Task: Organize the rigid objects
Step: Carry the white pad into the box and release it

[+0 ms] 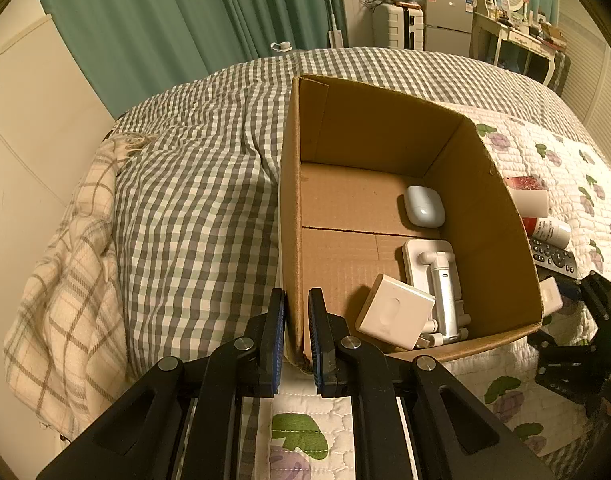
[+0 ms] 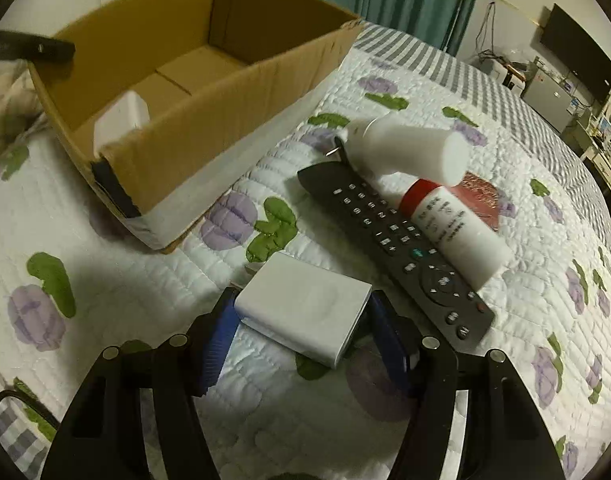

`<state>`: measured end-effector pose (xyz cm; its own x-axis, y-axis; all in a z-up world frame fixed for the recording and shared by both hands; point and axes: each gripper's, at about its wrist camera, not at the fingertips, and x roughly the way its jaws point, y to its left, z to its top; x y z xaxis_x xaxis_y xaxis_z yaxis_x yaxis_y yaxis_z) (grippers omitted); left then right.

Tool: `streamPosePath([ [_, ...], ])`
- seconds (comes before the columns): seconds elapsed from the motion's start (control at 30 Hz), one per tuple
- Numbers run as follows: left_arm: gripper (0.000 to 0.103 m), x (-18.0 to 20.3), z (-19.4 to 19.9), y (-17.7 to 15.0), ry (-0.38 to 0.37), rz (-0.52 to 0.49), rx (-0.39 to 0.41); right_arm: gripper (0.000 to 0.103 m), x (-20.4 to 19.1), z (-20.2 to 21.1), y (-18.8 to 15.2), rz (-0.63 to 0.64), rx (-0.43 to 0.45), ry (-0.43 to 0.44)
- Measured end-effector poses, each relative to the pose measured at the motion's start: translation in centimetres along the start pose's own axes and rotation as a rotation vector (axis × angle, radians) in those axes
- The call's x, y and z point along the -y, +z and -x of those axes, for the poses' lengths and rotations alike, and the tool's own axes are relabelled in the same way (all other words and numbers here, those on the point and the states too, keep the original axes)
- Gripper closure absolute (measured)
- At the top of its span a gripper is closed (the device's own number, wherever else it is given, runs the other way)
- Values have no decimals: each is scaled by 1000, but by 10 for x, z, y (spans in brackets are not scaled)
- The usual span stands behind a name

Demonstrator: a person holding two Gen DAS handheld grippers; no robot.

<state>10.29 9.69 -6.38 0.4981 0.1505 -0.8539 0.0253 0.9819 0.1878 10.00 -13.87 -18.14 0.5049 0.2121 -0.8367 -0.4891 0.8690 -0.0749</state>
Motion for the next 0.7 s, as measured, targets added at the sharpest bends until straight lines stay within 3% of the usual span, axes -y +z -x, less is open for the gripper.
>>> streamPosePath([
  [0.4,93,0,0,0,0,-1,-1,39,7,38,16,2,67,-32],
  [0.7,93,-1,0,-1,-6,7,-1,39,17,104,68,45,201,-54],
])
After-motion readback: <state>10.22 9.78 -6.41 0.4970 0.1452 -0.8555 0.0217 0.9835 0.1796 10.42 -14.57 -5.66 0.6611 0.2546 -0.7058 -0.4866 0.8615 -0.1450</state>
